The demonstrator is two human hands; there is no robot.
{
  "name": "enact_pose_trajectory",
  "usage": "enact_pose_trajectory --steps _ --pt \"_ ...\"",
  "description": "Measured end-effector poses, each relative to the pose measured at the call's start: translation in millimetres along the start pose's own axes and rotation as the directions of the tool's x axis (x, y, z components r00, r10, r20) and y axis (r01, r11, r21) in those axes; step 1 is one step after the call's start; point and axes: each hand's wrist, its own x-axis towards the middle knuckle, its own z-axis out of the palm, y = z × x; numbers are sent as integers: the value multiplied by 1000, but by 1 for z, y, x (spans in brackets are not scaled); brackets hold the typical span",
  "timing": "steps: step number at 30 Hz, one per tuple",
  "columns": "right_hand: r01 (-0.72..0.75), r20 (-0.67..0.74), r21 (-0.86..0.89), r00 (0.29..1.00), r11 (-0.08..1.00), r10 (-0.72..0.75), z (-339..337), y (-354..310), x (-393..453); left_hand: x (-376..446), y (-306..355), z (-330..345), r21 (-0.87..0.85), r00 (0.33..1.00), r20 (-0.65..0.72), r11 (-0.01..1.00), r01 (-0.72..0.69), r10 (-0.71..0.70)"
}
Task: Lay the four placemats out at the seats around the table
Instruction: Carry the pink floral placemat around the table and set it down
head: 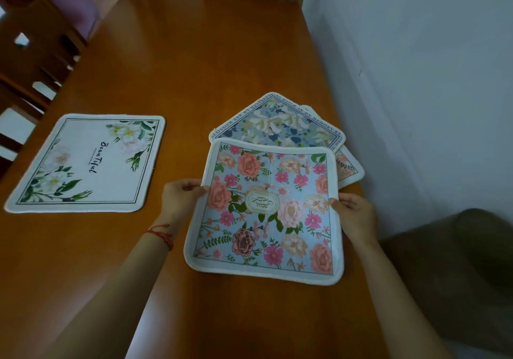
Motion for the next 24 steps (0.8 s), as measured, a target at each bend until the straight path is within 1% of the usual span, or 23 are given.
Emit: enact_pose_trajectory --steps 4,11,16,19,24 --pt "48 7 -13 999 999 -48 -10 -10 -33 -32 0 -16 -3 1000 -4 1000 -21 21" --pt "99 17 65 995 993 -101 -33 -18 -87 -96 1 -41 -70 999 -31 997 -31 29" --pt "162 37 71 986 984 -165 -51 -21 -113 -143 -4 -57 -129 996 -86 991 -27 16" --pt "200 72 78 976 977 -206 -63 -23 -127 -173 -6 -64 -153 991 -134 988 -20 -1" --pt "195 135 115 968 974 -210 -80 -21 -144 -226 -10 -68 -163 975 -220 986 -31 -6"
